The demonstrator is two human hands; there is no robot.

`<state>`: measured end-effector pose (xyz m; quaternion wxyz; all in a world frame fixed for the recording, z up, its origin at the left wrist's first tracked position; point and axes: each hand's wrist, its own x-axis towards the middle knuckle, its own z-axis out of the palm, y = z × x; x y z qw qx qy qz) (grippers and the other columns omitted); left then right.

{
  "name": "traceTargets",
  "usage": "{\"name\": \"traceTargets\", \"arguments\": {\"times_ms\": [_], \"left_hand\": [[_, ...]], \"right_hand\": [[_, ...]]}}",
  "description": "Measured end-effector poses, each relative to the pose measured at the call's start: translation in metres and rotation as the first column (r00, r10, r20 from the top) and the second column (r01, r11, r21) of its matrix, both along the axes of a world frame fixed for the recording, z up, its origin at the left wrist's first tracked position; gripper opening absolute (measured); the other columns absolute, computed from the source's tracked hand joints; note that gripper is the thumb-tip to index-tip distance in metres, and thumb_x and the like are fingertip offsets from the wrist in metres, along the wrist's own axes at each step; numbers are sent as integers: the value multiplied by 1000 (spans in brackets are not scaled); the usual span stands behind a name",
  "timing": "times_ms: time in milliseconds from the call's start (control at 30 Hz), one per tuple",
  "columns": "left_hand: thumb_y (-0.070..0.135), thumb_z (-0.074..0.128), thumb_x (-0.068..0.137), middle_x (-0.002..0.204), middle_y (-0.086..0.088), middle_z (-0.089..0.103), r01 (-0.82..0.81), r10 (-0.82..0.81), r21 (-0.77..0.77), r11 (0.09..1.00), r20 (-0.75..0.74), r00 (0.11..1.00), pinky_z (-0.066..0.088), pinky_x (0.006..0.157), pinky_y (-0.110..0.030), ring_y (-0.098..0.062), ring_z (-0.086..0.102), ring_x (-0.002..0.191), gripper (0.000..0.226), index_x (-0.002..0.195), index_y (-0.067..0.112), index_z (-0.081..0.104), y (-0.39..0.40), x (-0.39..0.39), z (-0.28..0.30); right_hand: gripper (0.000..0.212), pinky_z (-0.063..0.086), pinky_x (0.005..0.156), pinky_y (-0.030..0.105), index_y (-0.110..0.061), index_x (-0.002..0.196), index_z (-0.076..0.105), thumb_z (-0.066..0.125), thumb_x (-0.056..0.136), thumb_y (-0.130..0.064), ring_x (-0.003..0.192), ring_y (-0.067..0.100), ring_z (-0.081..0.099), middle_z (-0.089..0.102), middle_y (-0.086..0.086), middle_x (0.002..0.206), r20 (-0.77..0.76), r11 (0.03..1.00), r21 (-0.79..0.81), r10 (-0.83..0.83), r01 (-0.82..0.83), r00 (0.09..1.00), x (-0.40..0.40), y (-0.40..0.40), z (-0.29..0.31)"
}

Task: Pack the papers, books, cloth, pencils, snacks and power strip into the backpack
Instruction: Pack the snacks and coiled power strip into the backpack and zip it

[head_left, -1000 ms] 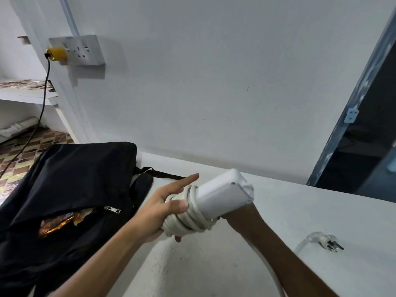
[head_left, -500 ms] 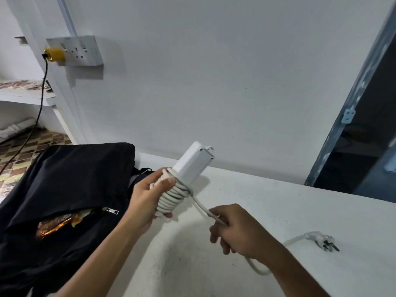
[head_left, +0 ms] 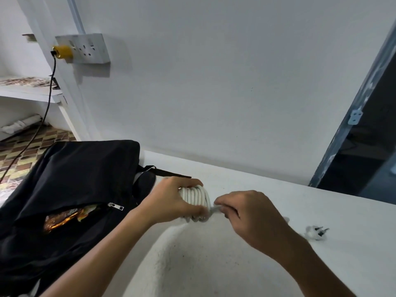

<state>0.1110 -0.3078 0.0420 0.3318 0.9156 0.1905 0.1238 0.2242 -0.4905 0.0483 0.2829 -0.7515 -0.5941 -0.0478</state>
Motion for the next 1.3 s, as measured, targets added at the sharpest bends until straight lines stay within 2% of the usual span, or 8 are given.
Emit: {"name": "traceTargets", "arguments": {"times_ms": [100, 233, 333, 467, 700, 867, 1100, 1300], "left_hand": [[35, 82, 66, 82, 4, 68, 235, -246, -93, 968, -141, 959, 55, 55, -30, -8, 63, 65, 32, 95, 34, 69, 1, -1, 8], [35, 77, 69, 97, -17, 70, 405, -469, -475, 781, -18, 883, 55, 57, -48, -39, 66, 72, 48, 114, 19, 69, 2, -8, 3], [44, 81, 66, 93, -20, 68, 471, -439, -675, 568, 235, 867, 55, 65, -39, -30, 66, 74, 69, 116, -1, 64, -5, -10, -13], [41, 79, 71, 78, -22, 66, 498, -205, -790, 356, 454, 867, 54, 43, -30, -25, 64, 50, 65, 112, -6, 61, -8, -12, -21], [48, 79, 67, 82, -27, 60, 226, 281, -898, 377, 344, 896, 51, 41, -33, -29, 59, 51, 73, 109, -8, 58, 0, -8, -27], [42, 82, 65, 79, -19, 68, -70, 463, -769, 635, 306, 832, 54, 46, -33, -30, 63, 57, 49, 102, 13, 70, 13, -9, -27], [42, 90, 51, 83, 4, 70, -254, 293, -210, 944, 179, 939, 57, 56, -26, -8, 68, 64, 60, 105, 29, 69, 7, -8, -32], [32, 85, 61, 82, 5, 71, 133, -145, -160, 978, -69, 987, 60, 61, -40, -13, 70, 64, 42, 99, 36, 68, 3, -13, -5]], "right_hand": [[17, 49, 59, 32, -24, 77, 70, 67, 76, -40, 65, 9, 57, 64, -10, 74, -32, 996, -3, 88, -88, 996, 16, -3, 14], [17, 38, 57, 28, -18, 67, 74, 87, 63, -27, 64, 17, 51, 60, -1, 73, -509, 983, 77, 183, -167, 841, 33, 0, 30], [3, 42, 64, 21, -10, 73, 75, 78, 74, -10, 68, 12, 58, 67, 2, 72, -689, 956, 174, 289, -236, 664, 37, 7, 24], [36, 40, 54, 17, -25, 53, 65, 59, 85, -9, 51, 5, 49, 57, -9, 53, -781, 977, 202, 205, -71, 591, 34, 12, 4], [41, 41, 38, 24, -30, 127, 51, 44, 98, -3, 43, 16, 56, 63, 6, 73, -829, 1000, 3, -4, 12, 559, 12, 16, -39], [21, 47, 52, 22, -13, 111, 66, 56, 93, -15, 50, 1, 52, 64, -1, 72, -576, 984, -178, -108, 4, 810, -8, 11, -45], [12, 35, 54, 11, -15, 86, 67, 57, 92, -16, 53, 0, 48, 57, -11, 66, -332, 986, -125, -145, 109, 932, -10, 4, -30], [5, 50, 63, 23, -23, 78, 73, 78, 75, -21, 67, 6, 62, 70, -12, 73, -205, 1000, 0, -9, 9, 979, 15, -7, 3]]}}
